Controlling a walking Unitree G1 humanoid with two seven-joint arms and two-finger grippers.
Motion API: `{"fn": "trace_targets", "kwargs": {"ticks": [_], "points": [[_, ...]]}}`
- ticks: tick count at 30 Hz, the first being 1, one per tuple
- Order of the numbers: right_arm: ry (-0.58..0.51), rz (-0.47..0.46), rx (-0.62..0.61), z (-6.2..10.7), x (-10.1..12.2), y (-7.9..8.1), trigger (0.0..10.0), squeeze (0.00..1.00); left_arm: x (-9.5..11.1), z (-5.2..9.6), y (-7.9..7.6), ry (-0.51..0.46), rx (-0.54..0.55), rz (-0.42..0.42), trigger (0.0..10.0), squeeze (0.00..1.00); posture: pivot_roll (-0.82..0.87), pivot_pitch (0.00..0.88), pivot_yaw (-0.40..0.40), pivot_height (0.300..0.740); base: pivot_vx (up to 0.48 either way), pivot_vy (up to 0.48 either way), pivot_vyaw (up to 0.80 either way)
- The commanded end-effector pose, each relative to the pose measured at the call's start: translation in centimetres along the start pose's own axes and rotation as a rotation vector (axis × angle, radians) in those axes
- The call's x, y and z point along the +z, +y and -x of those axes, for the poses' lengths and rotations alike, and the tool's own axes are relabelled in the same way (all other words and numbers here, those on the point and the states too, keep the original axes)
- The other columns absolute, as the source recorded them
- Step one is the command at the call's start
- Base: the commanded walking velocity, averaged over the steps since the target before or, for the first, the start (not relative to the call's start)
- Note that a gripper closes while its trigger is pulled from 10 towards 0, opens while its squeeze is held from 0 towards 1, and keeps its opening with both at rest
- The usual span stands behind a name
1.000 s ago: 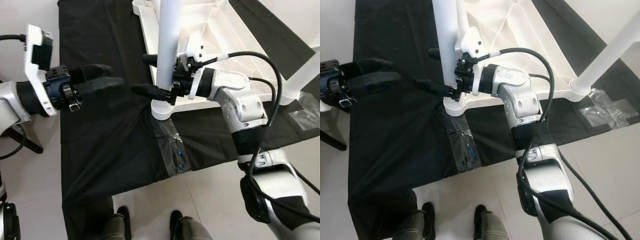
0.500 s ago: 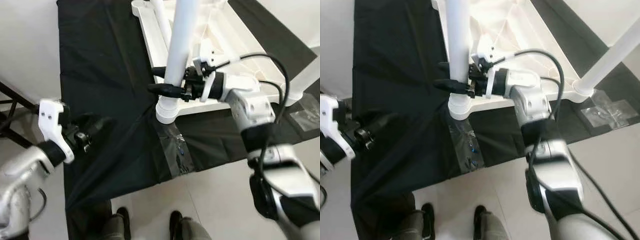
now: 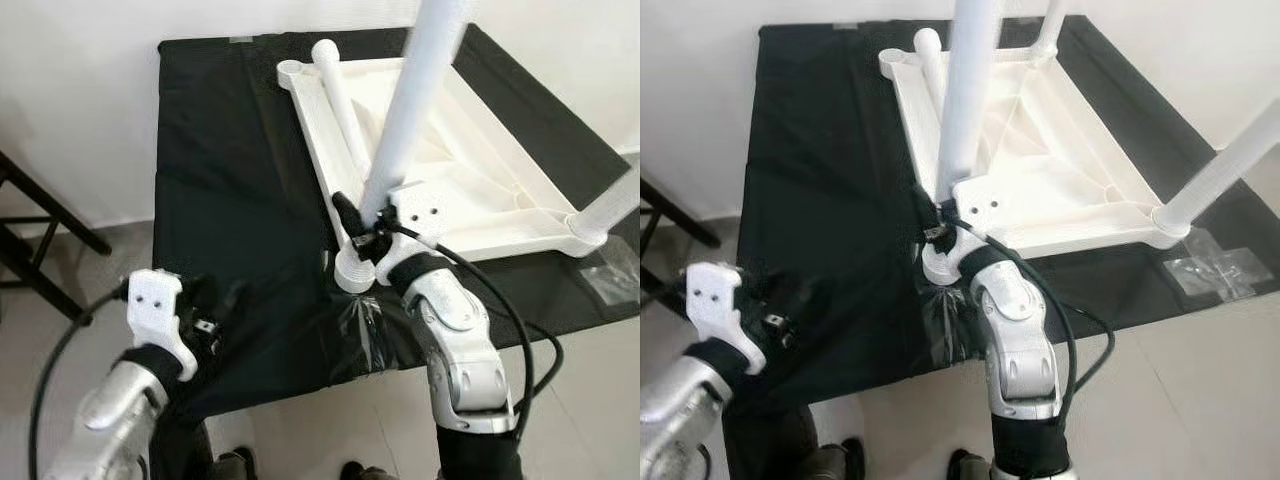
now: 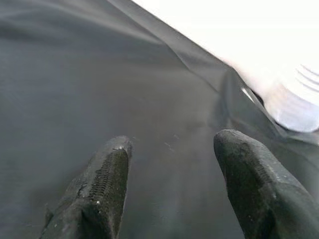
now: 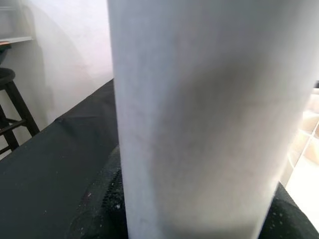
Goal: Building children table
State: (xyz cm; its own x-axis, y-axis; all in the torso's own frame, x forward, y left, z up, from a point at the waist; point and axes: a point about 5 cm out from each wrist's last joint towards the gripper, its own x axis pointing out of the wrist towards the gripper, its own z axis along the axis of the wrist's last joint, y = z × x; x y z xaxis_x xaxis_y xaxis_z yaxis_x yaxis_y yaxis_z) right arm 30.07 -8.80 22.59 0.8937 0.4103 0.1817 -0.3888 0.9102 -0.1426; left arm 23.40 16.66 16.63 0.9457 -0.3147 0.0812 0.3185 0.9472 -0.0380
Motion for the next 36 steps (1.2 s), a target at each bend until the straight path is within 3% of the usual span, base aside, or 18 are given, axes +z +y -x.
{"fn": "trace_targets", "kwargs": {"ticks": [1, 3, 4, 5, 8, 9, 10, 11, 12, 13, 17, 22, 23, 30, 36], "points": [[0.330, -0.017, -0.008, 1.1, -6.0, -0.5, 10.0, 0.00, -0.6, 0.2, -0.1, 0.009, 0.021, -0.012, 10.0, 0.00, 0.07, 0.299, -0.055, 0.740, 0.000, 0.000, 0.00], [0.312, -0.040, 0.009, 0.8, -5.9, -0.7, 10.0, 0.00, -0.6, 0.1, 0.0, -0.003, 0.036, -0.017, 10.0, 0.00, 0.07, 0.296, -0.059, 0.740, 0.000, 0.000, 0.00], [0.287, -0.064, 0.031, 0.4, -5.4, -0.9, 10.0, 0.80, -0.7, 0.0, 0.0, -0.012, 0.053, -0.023, 10.0, 0.00, 0.08, 0.294, -0.059, 0.740, 0.000, 0.000, 0.00], [0.249, -0.101, 0.072, -0.2, -4.8, -1.3, 10.0, 1.00, -0.7, -0.2, 0.0, -0.022, 0.059, -0.035, 10.0, 0.00, 0.08, 0.291, -0.061, 0.740, 0.000, 0.000, 0.00], [0.208, -0.112, 0.122, -0.7, -4.0, -1.6, 10.0, 1.00, -0.7, -0.5, -0.1, -0.032, 0.065, -0.048, 10.0, 0.00, 0.08, 0.288, -0.062, 0.740, 0.000, 0.000, 0.00], [0.159, -0.103, 0.228, -1.2, -3.1, -2.0, 10.0, 1.00, -0.7, -0.7, -0.1, -0.037, 0.065, -0.057, 10.0, 0.00, 0.08, 0.283, -0.062, 0.740, 0.000, 0.000, 0.00], [0.112, -0.059, 0.344, -1.5, -2.3, -2.5, 10.0, 0.85, -0.6, -0.9, -0.2, -0.045, 0.070, -0.067, 10.0, 0.00, 0.08, 0.278, -0.065, 0.740, 0.000, 0.000, 0.00], [0.087, -0.022, 0.427, -1.6, -1.7, -2.9, 10.0, 0.60, -0.6, -1.1, -0.2, -0.055, 0.079, -0.077, 10.0, 0.00, 0.09, 0.278, -0.066, 0.740, 0.000, 0.000, 0.00], [0.087, -0.022, 0.427, -1.6, -1.7, -2.9, 10.0, 0.60, -0.6, -1.1, -0.2, -0.055, 0.079, -0.077, 10.0, 0.00, 0.09, 0.278, -0.066, 0.740, 0.000, 0.000, 0.00], [0.071, -0.004, 0.498, -1.6, -1.3, -3.3, 10.0, 0.00, -0.6, -1.3, -0.3, -0.062, 0.083, -0.089, 10.0, 0.00, 0.09, 0.275, -0.071, 0.740, 0.000, 0.000, 0.00], [0.042, 0.058, 0.631, -2.5, -0.2, -4.3, 10.0, 0.00, -0.8, -2.1, -0.7, -0.079, 0.085, -0.127, 10.0, 0.00, 0.10, 0.267, -0.082, 0.740, 0.000, 0.000, 0.00], [0.051, 0.108, 0.776, -3.1, 0.4, -4.7, 10.0, 0.00, -0.9, -2.3, -0.8, -0.094, 0.098, -0.114, 10.0, 0.00, 0.11, 0.262, -0.085, 0.740, 0.000, 0.000, 0.00], [0.045, 0.122, 0.794, -3.5, 0.7, -5.1, 0.4, 0.00, -0.8, -2.4, -0.7, -0.105, 0.106, -0.108, 10.0, 0.00, 0.12, 0.259, -0.095, 0.740, 0.000, 0.000, 0.00], [0.050, 0.151, 0.828, -4.6, 1.1, -6.0, 0.0, 0.00, -0.8, -2.7, -0.8, -0.120, 0.117, -0.125, 10.0, 0.00, 0.11, 0.258, -0.100, 0.740, 0.000, 0.000, 0.00], [0.040, 0.130, 0.824, -4.3, 0.1, -6.2, 0.0, 0.00, -1.2, -2.0, 0.1, -0.120, 0.167, -0.124, 10.0, 0.00, 0.10, 0.267, -0.099, 0.740, 0.000, 0.000, 0.00]]}}
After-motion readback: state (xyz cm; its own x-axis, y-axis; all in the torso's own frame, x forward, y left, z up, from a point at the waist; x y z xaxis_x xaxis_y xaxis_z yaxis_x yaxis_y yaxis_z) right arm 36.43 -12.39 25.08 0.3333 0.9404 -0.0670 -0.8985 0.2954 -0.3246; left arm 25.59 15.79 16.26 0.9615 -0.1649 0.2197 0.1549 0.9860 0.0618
